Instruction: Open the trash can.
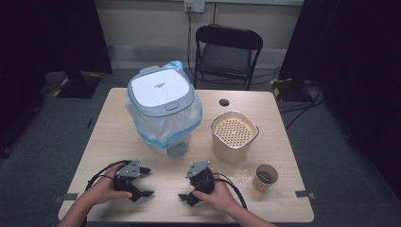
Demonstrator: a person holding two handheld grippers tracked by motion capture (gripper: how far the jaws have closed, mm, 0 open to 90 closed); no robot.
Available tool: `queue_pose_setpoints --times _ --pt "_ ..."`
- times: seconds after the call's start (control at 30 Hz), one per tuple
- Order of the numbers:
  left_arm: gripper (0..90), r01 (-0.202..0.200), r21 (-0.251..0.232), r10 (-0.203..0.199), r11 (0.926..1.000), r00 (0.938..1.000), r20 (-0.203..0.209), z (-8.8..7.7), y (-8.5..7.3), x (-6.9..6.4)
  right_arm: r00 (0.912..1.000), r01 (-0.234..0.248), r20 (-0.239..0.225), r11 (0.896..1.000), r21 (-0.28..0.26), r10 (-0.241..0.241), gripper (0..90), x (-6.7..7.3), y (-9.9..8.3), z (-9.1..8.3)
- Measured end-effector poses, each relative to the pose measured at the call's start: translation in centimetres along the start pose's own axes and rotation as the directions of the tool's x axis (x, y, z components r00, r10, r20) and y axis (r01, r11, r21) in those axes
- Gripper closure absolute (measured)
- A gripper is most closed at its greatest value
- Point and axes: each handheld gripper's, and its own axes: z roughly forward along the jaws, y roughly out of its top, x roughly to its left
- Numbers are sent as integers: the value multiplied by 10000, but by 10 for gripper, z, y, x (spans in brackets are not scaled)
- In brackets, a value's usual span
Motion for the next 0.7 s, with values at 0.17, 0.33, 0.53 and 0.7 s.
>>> queue_pose_setpoints --times 0.17,0.33,0.53,0.7 --pt "143 -36 33 36 10000 10000 6 0 0 0 9986 327 -413 9993 186 -319 192 -1 4 -8" --pt "111 -98 90 97 9999 9999 124 1 0 -1 9995 143 -283 9994 302 -134 177 -8 8 -27" --pt "78 -229 206 224 9995 9995 223 2 1 -1 9994 272 -234 9993 267 -266 185 -15 25 -55" --pt "24 -398 348 383 9986 9983 431 4 2 -2 9980 549 -336 9978 381 -537 192 -20 45 -76"
